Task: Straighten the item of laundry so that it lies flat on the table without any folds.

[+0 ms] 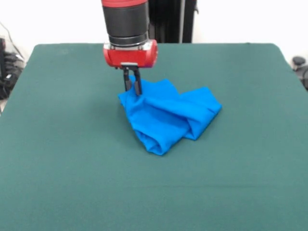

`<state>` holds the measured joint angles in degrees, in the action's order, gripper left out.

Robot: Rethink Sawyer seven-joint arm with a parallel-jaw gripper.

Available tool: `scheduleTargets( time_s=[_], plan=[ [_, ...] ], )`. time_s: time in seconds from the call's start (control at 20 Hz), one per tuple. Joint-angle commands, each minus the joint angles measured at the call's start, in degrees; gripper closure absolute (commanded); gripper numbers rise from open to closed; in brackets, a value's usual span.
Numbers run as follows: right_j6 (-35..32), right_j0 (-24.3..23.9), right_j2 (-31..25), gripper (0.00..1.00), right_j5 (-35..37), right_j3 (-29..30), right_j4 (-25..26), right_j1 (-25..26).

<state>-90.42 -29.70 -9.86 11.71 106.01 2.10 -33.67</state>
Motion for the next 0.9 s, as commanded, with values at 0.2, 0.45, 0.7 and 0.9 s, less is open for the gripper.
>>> scheduleTargets(
  time_s=[0.2, 0.45, 0.7, 0.9],
  plan=[
    [-6.89, 1.59, -5.68, 1.00, -1.59, 9.18, 3.84, -1.54],
    [-8.67, 1.37, -5.47, 1.00, -4.12, 12.52, 4.67, -3.20],
    [-9.72, 0.27, -6.16, 1.00, -7.37, 14.53, 5.18, -2.49],
    [-9.19, -0.58, -6.53, 1.00, -8.50, 14.91, 5.36, -1.56]
  ],
)
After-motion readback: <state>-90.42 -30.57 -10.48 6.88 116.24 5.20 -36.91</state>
